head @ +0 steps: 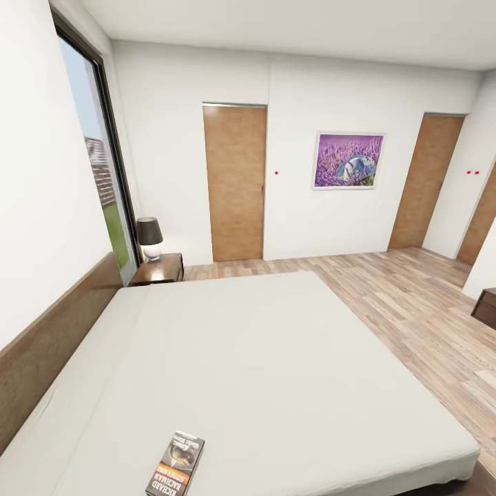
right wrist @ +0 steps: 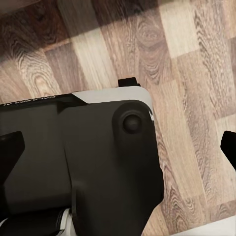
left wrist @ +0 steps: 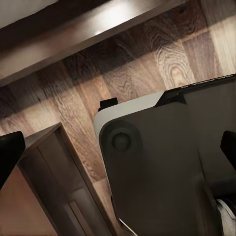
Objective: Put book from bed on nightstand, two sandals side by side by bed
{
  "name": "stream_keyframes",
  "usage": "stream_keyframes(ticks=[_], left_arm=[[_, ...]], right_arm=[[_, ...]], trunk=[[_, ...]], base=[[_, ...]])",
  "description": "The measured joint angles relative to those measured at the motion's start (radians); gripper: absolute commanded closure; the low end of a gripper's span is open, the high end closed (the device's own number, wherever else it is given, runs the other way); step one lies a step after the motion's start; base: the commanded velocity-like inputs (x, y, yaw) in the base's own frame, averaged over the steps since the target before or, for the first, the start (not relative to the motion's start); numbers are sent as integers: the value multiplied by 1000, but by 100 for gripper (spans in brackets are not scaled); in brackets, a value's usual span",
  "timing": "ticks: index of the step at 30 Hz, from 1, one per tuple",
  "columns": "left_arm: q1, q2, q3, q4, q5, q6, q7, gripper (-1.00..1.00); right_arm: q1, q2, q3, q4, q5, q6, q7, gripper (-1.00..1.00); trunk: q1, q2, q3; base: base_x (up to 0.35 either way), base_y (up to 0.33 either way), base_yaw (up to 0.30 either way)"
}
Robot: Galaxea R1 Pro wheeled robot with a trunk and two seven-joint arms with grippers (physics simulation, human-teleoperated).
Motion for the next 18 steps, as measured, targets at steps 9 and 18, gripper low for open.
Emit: stream_keyframes(ticks=[9, 18], left_arm=[[0, 6, -1, -25, 2, 4, -56, -100], [-2, 46, 4, -183, 10, 106, -197, -100]], right_arm=[[0, 0, 0, 0, 0, 1, 0, -100], [0, 0, 0, 0, 0, 0, 0, -100]], trunk=[[0, 0, 0], [0, 0, 0]], base=[[5, 1, 0], [1, 0, 0]])
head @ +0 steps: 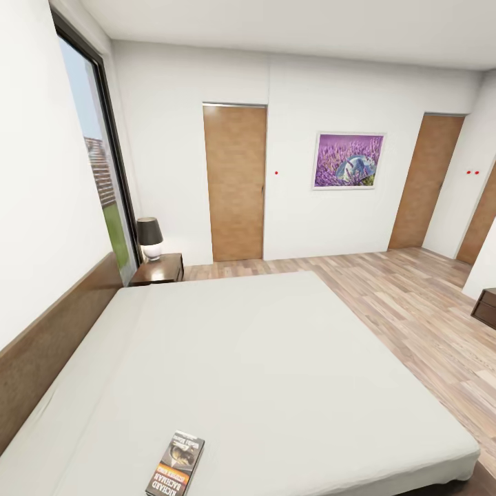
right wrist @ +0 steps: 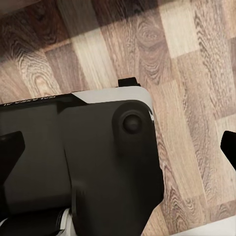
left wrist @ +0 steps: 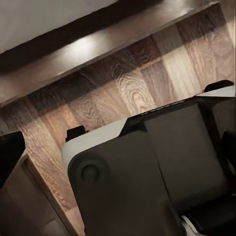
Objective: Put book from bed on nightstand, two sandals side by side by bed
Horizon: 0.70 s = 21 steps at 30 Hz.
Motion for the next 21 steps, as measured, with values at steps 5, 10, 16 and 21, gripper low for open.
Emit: stream_keyframes(ticks=[5, 10, 16, 21], left_arm=[[6, 112, 5, -320, 5, 209, -59, -100], [33, 246, 58, -725, 33, 454, -98, -100], [80, 303, 208, -1085, 74, 675, -110, -100], [93, 320, 348, -1217, 87, 836, -113, -100]], right_arm=[[0, -1, -1, -1, 1, 0, 0, -100], [0, 0, -2, 0, 1, 0, 0, -100], [0, -1, -2, -1, 2, 0, 0, -100], [0, -1, -2, -1, 2, 0, 0, -100]], trunk=[[0, 0, 0], [0, 0, 0], [0, 0, 0], [0, 0, 0]], base=[[0, 0, 0], [0, 0, 0], [0, 0, 0], [0, 0, 0]])
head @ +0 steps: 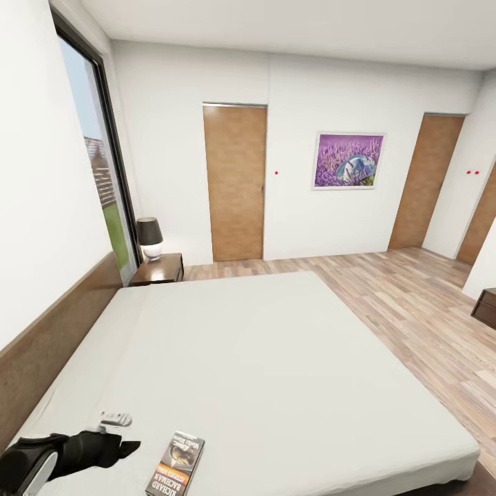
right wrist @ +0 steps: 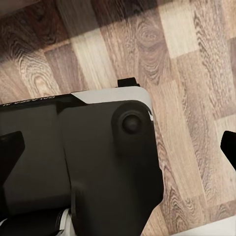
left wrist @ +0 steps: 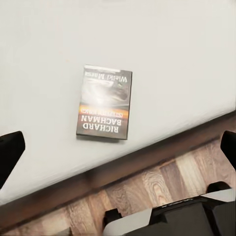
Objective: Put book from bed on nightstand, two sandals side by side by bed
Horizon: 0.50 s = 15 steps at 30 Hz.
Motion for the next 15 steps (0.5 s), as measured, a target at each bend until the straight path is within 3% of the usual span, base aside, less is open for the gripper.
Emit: stream_keyframes(ticks=[6, 15], left_arm=[[-52, 6, 64, -45, 5, 78, 7, -100], [-176, -10, 86, -1, 5, 92, 19, -100]], right_arm=[[0, 0, 0, 0, 0, -1, 0, -100], [0, 0, 0, -1, 0, -2, 0, -100]], trunk=[[0, 0, 0], [0, 0, 0]], base=[[0, 0, 0], [0, 0, 0]])
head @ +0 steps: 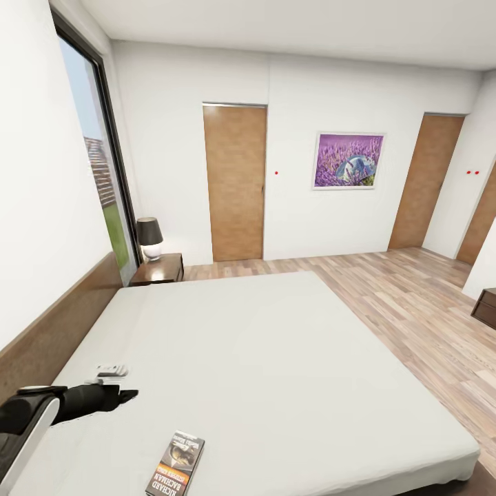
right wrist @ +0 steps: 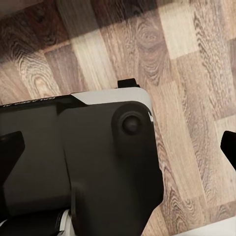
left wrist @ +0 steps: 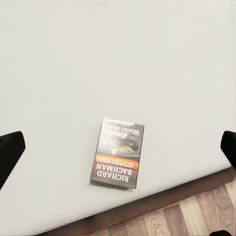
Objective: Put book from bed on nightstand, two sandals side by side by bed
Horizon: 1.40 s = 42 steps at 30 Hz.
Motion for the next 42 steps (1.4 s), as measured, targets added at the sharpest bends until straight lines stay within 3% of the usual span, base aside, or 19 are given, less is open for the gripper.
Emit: stream_keyframes(ticks=[7, 14, 20, 31, 42], left_arm=[[-47, -56, -1, 84, -3, -69, 33, -100], [-91, -109, -6, 157, -4, -183, 156, -100], [-135, -164, -14, 252, -8, -267, 211, -100], [-302, -200, -37, 561, -8, -346, 235, -100], [-335, -241, -45, 655, -12, -402, 241, -100]], right_arm=[[0, 0, 1, -2, 1, -1, 1, -100], [0, -1, 4, -3, 0, -30, 0, -100], [0, -1, 7, -4, 1, -43, 0, -100], [0, -3, 7, -4, 1, -48, 0, -100], [1, -9, -1, 0, -3, -49, -1, -100]], trunk=[[0, 0, 0], [0, 0, 0], [0, 0, 0], [0, 0, 0], [0, 0, 0]], base=[[0, 0, 0], [0, 0, 0], [0, 0, 0], [0, 0, 0], [0, 0, 0]])
